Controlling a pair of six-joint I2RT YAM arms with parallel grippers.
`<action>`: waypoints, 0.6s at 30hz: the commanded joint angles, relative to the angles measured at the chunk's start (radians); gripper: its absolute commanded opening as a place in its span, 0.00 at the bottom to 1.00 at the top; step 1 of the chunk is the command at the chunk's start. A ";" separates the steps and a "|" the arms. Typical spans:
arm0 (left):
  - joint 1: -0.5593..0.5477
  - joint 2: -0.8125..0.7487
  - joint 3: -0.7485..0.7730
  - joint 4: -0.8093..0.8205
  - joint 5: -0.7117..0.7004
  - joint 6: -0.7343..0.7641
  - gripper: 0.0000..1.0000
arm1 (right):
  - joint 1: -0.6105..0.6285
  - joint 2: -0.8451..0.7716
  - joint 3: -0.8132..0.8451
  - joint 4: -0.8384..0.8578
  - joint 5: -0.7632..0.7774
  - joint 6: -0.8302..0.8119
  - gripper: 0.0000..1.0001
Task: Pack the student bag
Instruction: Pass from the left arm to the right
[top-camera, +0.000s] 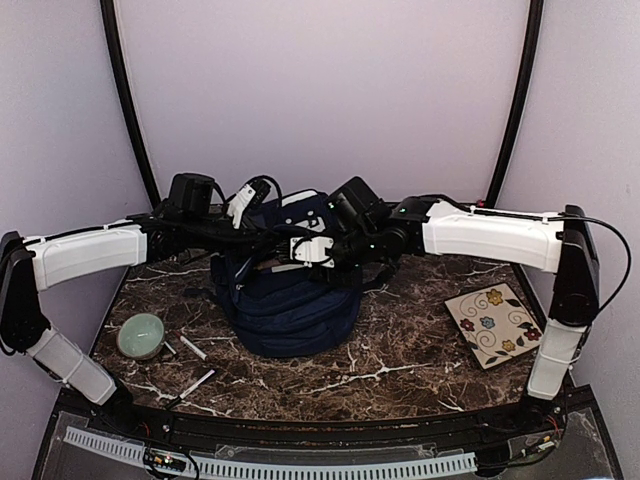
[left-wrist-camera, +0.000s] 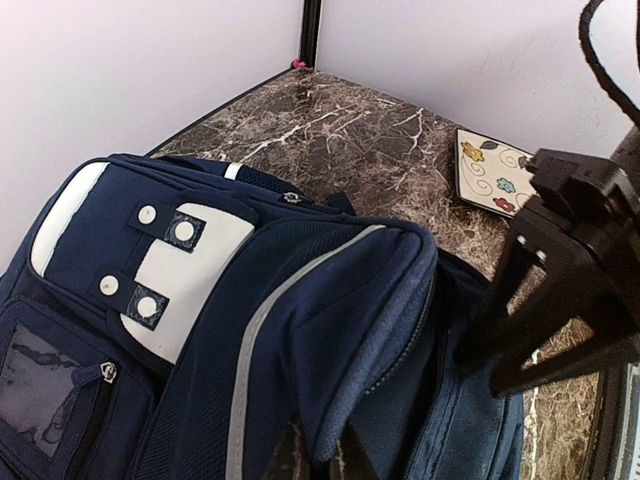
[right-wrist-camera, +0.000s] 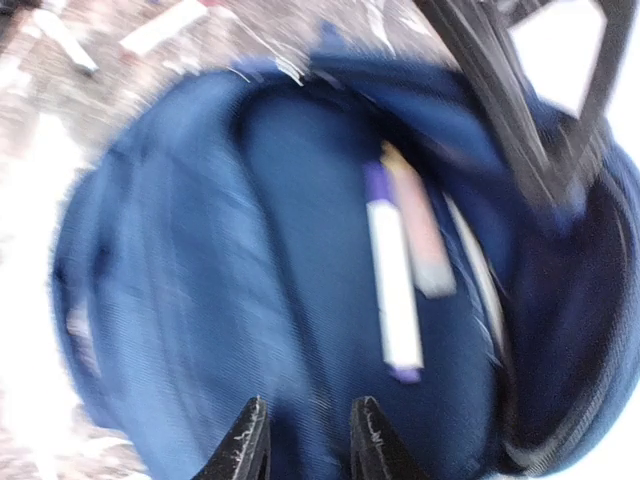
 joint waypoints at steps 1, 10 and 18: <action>0.004 -0.019 0.052 0.083 0.032 -0.007 0.06 | 0.058 0.031 0.097 -0.108 -0.270 0.023 0.28; 0.004 -0.027 0.058 0.084 0.050 -0.027 0.07 | 0.224 0.301 0.292 -0.108 -0.360 0.049 0.24; 0.003 -0.024 0.060 0.071 0.046 -0.026 0.07 | 0.271 0.483 0.494 -0.139 -0.323 0.086 0.23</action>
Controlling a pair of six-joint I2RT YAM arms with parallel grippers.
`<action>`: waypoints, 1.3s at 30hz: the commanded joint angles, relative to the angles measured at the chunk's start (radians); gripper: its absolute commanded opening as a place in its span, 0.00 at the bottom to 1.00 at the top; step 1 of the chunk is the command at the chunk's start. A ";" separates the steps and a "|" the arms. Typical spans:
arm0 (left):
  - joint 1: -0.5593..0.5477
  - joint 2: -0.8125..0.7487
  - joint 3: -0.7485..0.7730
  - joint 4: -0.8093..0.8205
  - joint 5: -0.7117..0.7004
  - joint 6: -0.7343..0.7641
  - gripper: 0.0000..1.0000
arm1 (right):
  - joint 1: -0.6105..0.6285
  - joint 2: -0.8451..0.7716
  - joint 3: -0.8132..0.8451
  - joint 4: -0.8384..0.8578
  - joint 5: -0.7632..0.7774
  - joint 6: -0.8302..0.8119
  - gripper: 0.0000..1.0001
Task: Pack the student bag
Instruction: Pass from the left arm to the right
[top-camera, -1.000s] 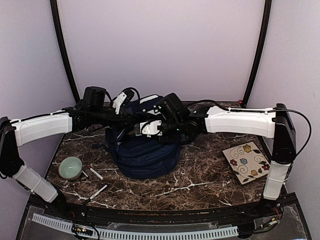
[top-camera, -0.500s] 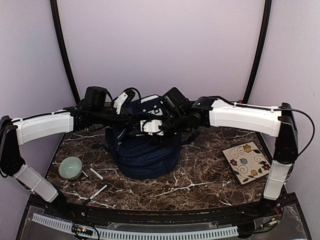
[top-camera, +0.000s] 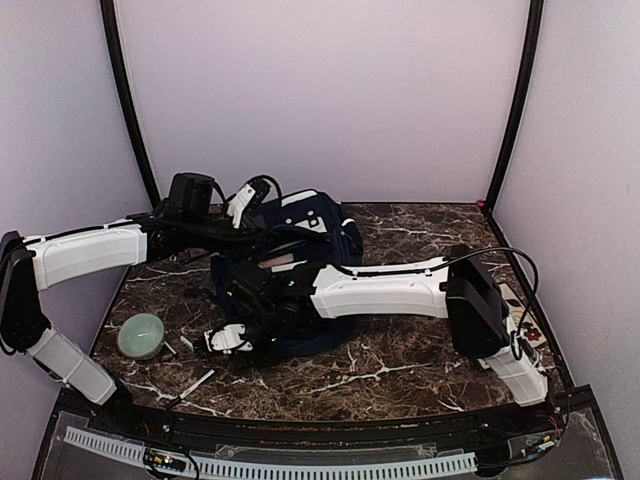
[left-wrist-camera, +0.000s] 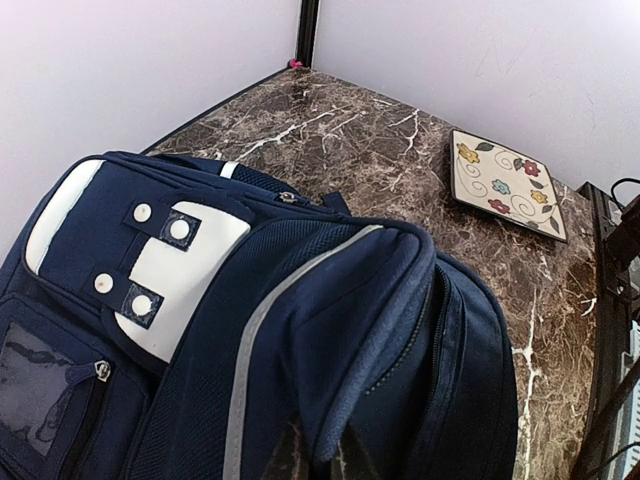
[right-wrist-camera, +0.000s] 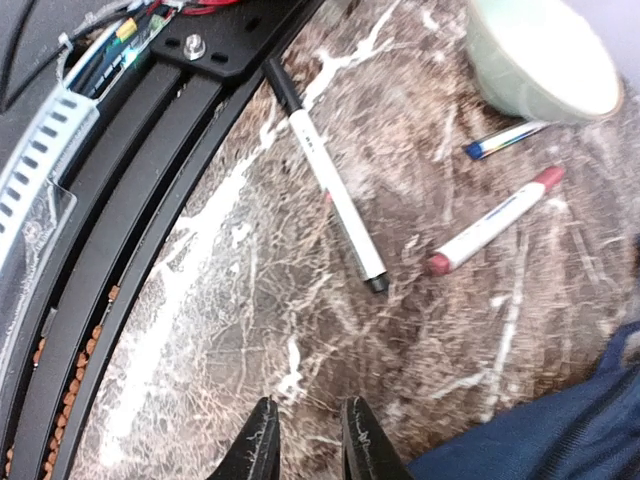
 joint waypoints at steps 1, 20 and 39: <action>0.002 -0.021 0.057 0.075 0.029 -0.013 0.08 | -0.003 -0.035 0.019 -0.018 0.016 0.016 0.23; -0.061 0.155 0.099 0.138 0.120 -0.172 0.06 | -0.347 -0.707 -0.536 -0.026 0.204 0.041 0.23; -0.094 0.083 0.052 0.195 0.156 -0.239 0.08 | -0.427 -0.475 -0.430 0.318 0.162 0.049 0.51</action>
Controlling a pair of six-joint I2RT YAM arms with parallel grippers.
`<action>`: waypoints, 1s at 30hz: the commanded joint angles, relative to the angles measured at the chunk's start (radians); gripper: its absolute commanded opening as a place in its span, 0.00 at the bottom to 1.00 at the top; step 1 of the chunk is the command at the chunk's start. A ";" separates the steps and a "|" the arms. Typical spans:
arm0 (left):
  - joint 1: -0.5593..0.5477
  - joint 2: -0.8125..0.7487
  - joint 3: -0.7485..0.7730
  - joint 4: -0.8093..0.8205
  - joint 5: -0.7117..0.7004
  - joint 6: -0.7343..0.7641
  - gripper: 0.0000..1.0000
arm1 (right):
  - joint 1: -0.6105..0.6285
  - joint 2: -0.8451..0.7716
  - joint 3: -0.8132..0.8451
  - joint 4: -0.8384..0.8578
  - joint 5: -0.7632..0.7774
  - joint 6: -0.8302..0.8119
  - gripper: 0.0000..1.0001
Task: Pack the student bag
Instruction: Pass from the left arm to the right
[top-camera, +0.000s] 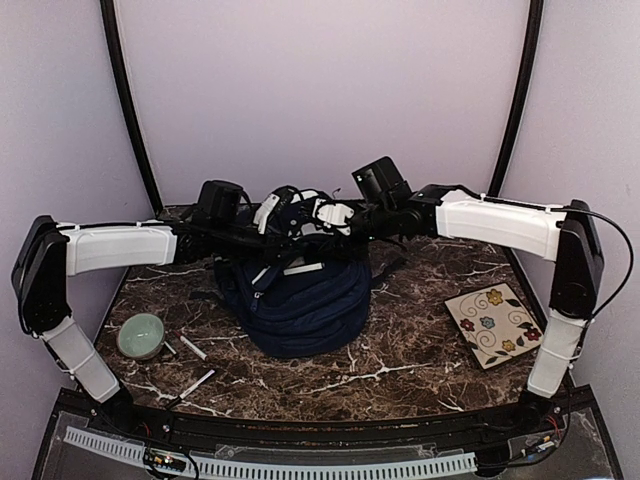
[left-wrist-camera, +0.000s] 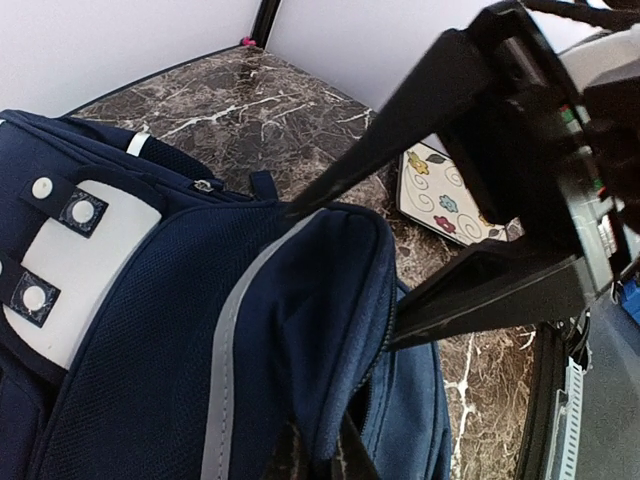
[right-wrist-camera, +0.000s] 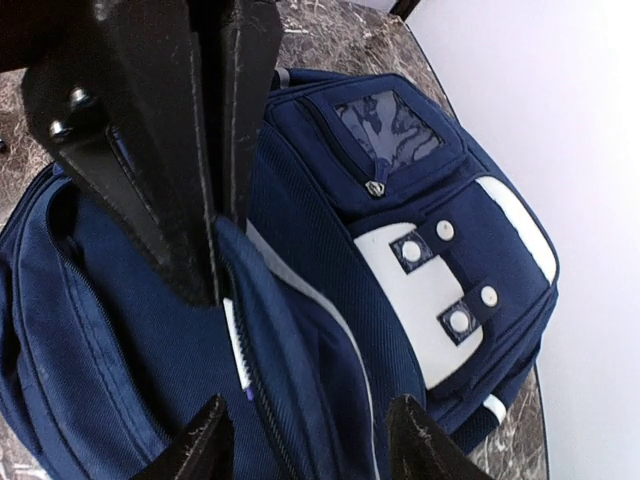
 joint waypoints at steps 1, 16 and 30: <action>-0.020 -0.088 -0.014 0.119 0.076 -0.029 0.09 | 0.006 0.055 0.036 0.086 -0.057 0.000 0.49; -0.021 -0.269 -0.075 -0.130 -0.161 -0.046 0.49 | -0.087 0.052 -0.003 0.144 -0.174 0.085 0.00; -0.024 -0.542 -0.174 -0.943 -0.401 -0.268 0.42 | -0.112 0.011 -0.090 0.183 -0.262 0.116 0.00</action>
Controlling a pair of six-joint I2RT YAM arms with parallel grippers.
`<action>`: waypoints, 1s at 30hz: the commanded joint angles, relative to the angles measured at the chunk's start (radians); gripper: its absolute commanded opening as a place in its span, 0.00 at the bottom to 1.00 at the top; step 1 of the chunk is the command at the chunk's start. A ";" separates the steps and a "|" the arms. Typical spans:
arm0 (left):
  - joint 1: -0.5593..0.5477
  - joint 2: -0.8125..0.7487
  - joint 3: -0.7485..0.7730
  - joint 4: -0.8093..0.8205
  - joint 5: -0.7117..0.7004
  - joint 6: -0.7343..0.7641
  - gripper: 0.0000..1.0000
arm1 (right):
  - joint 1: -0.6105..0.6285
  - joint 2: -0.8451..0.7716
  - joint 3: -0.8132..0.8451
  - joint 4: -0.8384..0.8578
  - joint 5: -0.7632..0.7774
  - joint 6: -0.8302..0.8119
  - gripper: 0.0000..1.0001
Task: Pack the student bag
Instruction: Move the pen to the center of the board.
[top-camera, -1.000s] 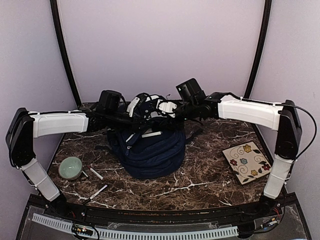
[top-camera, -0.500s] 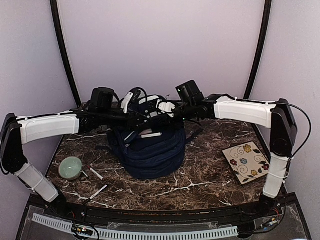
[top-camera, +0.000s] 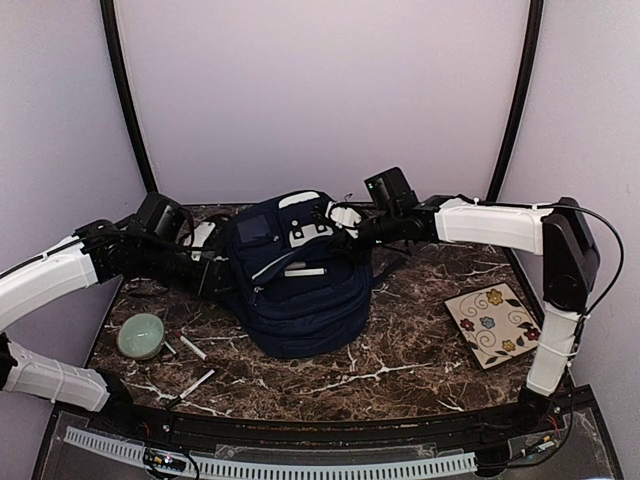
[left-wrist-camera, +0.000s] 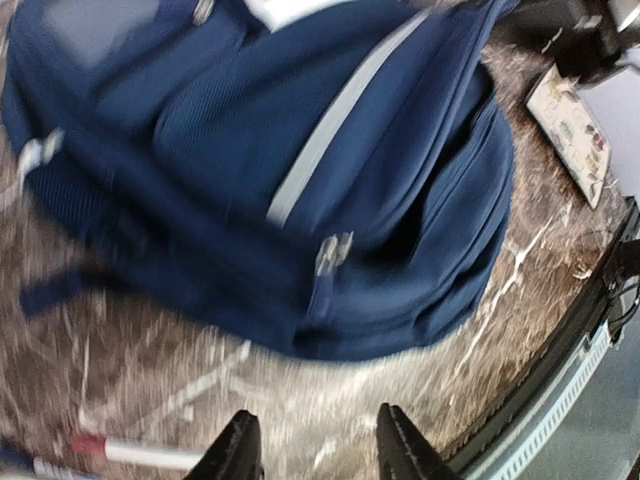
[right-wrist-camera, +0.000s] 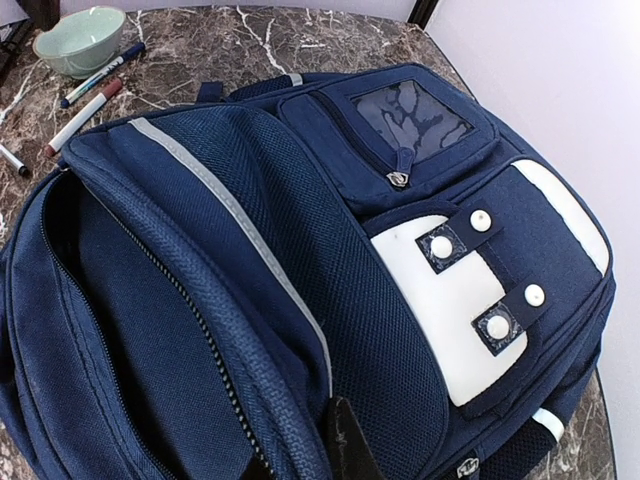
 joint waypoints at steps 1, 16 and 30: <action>-0.006 -0.071 -0.077 -0.281 -0.028 -0.106 0.40 | -0.017 -0.046 -0.003 0.023 -0.049 0.041 0.00; -0.150 0.118 -0.186 -0.376 -0.076 -0.143 0.39 | -0.017 -0.073 -0.007 0.009 -0.076 0.045 0.00; -0.201 0.287 -0.201 -0.419 -0.162 -0.305 0.39 | -0.017 -0.070 -0.015 0.011 -0.113 0.057 0.00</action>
